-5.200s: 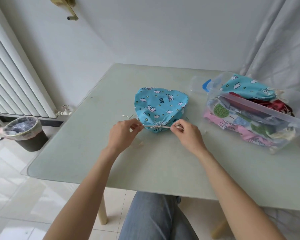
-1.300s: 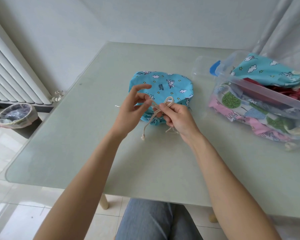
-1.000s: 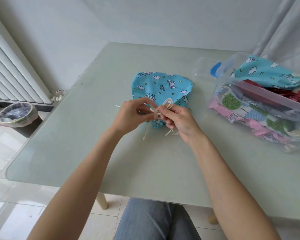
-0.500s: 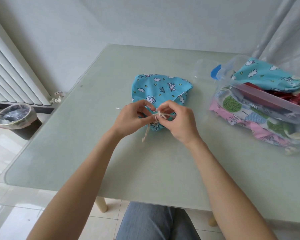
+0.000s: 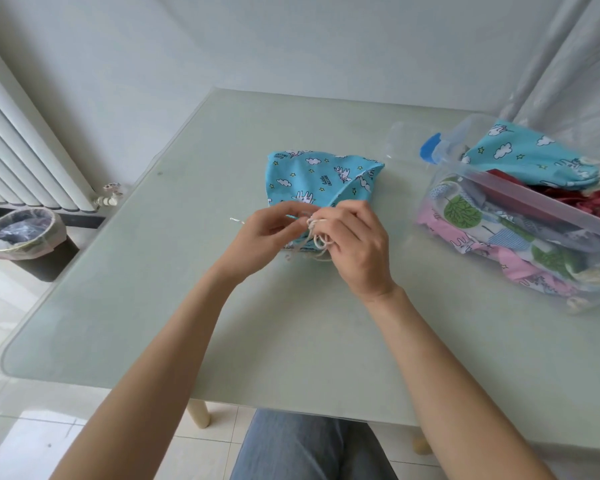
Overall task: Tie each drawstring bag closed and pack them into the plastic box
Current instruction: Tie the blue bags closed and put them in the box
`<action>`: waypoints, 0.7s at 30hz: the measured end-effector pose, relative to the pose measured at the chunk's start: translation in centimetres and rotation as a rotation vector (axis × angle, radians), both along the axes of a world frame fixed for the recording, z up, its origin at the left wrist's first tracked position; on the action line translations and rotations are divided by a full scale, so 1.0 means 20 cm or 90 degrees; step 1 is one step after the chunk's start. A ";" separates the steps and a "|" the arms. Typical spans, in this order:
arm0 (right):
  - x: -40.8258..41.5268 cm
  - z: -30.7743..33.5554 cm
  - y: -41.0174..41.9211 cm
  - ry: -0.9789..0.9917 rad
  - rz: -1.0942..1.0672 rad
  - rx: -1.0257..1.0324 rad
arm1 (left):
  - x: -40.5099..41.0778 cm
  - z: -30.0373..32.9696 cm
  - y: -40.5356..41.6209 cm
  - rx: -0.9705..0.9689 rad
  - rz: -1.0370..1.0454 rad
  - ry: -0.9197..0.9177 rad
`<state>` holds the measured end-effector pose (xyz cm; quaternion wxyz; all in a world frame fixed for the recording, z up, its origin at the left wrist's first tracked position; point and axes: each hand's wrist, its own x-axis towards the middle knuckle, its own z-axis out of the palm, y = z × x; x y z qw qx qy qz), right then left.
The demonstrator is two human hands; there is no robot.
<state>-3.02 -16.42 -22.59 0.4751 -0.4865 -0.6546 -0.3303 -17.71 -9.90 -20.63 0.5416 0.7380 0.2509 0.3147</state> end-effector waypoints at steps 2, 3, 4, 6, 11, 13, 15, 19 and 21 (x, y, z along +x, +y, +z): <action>0.00 0.00 0.00 0.017 0.025 0.002 | -0.01 0.02 0.01 -0.004 -0.043 0.018; 0.01 -0.01 0.00 0.020 0.033 0.000 | -0.02 0.03 0.02 -0.002 -0.053 0.030; 0.01 -0.01 0.00 0.017 0.038 -0.002 | -0.03 0.04 0.03 0.005 -0.060 0.048; 0.02 -0.01 0.00 0.008 0.038 -0.009 | -0.04 0.06 0.06 0.018 -0.070 0.085; 0.03 -0.01 0.00 -0.001 0.041 -0.019 | -0.04 0.11 0.09 0.117 -0.080 0.154; 0.04 -0.01 0.00 -0.004 0.043 -0.025 | -0.04 0.12 0.11 0.142 -0.058 0.161; 0.04 -0.02 0.00 -0.002 0.043 -0.033 | -0.04 0.12 0.11 0.159 -0.046 0.160; 0.05 -0.01 0.00 0.009 0.057 -0.040 | -0.05 0.13 0.12 0.179 -0.021 0.149; 0.06 -0.02 0.00 0.008 0.072 -0.053 | -0.04 0.13 0.10 0.234 0.015 0.155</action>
